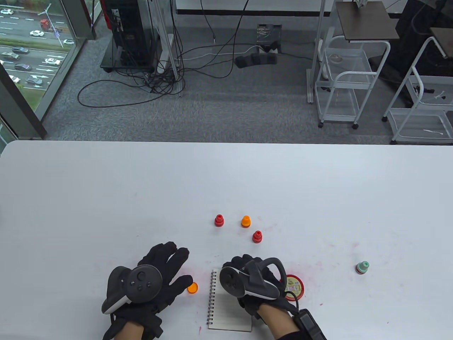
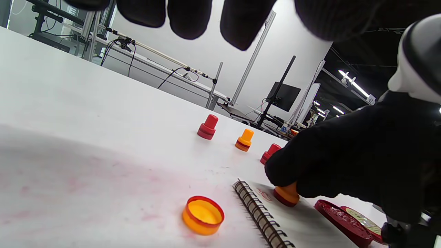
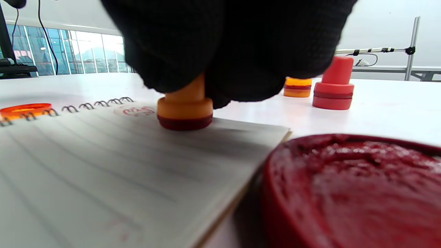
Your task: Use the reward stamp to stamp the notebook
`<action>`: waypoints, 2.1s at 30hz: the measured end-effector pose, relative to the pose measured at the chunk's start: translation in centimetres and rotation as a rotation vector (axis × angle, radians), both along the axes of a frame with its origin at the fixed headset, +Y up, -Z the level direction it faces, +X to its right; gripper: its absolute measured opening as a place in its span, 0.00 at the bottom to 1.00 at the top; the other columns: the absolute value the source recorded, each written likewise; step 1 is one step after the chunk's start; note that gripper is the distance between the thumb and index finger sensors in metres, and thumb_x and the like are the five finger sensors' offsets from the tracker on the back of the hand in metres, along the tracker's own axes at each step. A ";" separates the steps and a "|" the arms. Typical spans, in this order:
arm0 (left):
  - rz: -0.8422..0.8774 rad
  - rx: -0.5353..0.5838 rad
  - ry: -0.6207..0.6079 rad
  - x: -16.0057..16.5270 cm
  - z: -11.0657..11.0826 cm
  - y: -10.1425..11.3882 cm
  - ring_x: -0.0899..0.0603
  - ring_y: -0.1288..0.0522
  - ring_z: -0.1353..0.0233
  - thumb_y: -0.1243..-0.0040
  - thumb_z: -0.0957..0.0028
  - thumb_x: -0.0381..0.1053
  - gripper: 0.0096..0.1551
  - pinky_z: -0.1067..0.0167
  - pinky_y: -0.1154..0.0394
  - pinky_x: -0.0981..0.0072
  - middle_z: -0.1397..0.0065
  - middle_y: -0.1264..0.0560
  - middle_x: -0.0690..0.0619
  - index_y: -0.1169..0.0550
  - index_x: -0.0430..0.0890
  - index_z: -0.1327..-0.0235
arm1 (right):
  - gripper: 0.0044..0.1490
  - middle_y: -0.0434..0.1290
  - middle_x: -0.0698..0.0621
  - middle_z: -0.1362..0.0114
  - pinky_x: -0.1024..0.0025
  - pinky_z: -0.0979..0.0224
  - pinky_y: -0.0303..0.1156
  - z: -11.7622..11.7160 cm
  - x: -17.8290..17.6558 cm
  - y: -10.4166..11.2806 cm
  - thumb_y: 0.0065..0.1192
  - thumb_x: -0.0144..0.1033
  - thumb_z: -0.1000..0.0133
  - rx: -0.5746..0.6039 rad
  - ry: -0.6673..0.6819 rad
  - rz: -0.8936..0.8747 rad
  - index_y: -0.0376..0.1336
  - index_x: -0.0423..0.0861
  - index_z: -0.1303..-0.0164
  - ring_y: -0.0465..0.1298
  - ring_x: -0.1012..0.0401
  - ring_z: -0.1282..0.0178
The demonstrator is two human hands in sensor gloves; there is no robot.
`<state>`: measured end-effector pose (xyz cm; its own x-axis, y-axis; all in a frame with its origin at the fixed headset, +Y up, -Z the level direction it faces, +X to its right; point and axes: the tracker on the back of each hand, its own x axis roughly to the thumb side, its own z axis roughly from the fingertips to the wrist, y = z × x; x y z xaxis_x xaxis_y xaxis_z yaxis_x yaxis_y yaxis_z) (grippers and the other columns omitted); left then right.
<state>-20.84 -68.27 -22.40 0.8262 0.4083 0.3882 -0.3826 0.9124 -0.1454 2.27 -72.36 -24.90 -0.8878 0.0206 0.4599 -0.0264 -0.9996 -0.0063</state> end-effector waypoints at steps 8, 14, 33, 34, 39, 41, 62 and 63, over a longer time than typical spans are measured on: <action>-0.007 -0.013 -0.003 0.1 0.0 0.0 0.25 0.42 0.18 0.50 0.47 0.70 0.47 0.27 0.40 0.27 0.13 0.42 0.36 0.34 0.48 0.15 | 0.27 0.83 0.50 0.42 0.64 0.48 0.82 -0.5 -0.7 0.3 0.72 0.31 0.62 -0.038 -0.025 0.051 0.75 0.54 0.51 0.83 0.56 0.53; -0.004 -0.017 0.002 0.0 0.1 0.0 0.25 0.42 0.18 0.50 0.47 0.70 0.47 0.27 0.40 0.27 0.13 0.42 0.36 0.33 0.48 0.15 | 0.27 0.83 0.49 0.42 0.64 0.48 0.83 -0.8 -1.4 0.4 0.71 0.30 0.62 -0.061 -0.028 0.103 0.75 0.53 0.50 0.83 0.56 0.53; -0.018 -0.037 -0.003 0.2 0.1 0.0 0.25 0.42 0.18 0.50 0.47 0.69 0.46 0.27 0.40 0.27 0.13 0.42 0.36 0.32 0.49 0.16 | 0.26 0.84 0.52 0.44 0.71 0.51 0.85 -0.1 -2.1 0.6 0.73 0.33 0.64 0.020 0.015 0.200 0.76 0.56 0.53 0.85 0.59 0.55; -0.018 -0.037 -0.003 0.2 0.2 0.0 0.25 0.42 0.18 0.50 0.47 0.69 0.46 0.27 0.40 0.27 0.13 0.42 0.36 0.32 0.49 0.16 | 0.26 0.84 0.52 0.44 0.71 0.51 0.85 0.0 -2.2 0.6 0.73 0.33 0.64 0.029 0.018 0.214 0.76 0.56 0.53 0.85 0.59 0.55; -0.016 -0.039 0.000 0.2 0.1 0.0 0.25 0.42 0.18 0.50 0.47 0.69 0.46 0.27 0.40 0.27 0.13 0.42 0.36 0.32 0.49 0.16 | 0.26 0.84 0.52 0.44 0.71 0.51 0.85 -0.2 -2.3 0.6 0.73 0.33 0.64 0.021 0.008 0.218 0.76 0.56 0.53 0.85 0.59 0.55; -0.017 -0.041 -0.001 0.2 0.1 -0.1 0.25 0.42 0.18 0.50 0.47 0.69 0.46 0.27 0.40 0.27 0.13 0.42 0.37 0.32 0.49 0.16 | 0.26 0.84 0.52 0.44 0.71 0.51 0.85 -0.6 -1.8 0.7 0.73 0.33 0.64 -0.012 -0.010 0.174 0.76 0.56 0.54 0.85 0.59 0.55; -0.030 -0.093 -0.018 0.8 -0.3 -1.0 0.25 0.42 0.18 0.48 0.47 0.69 0.47 0.27 0.40 0.27 0.13 0.42 0.36 0.34 0.49 0.15 | 0.27 0.81 0.48 0.36 0.61 0.46 0.81 1.7 7.6 3.9 0.70 0.33 0.54 0.047 -0.134 -0.314 0.73 0.54 0.43 0.83 0.53 0.49; -0.038 -0.101 -0.022 0.9 -0.3 -1.2 0.25 0.42 0.18 0.48 0.47 0.69 0.47 0.27 0.40 0.27 0.13 0.42 0.36 0.34 0.49 0.15 | 0.27 0.81 0.47 0.36 0.60 0.46 0.81 1.9 8.5 4.2 0.70 0.33 0.54 0.047 -0.157 -0.351 0.73 0.53 0.43 0.83 0.52 0.49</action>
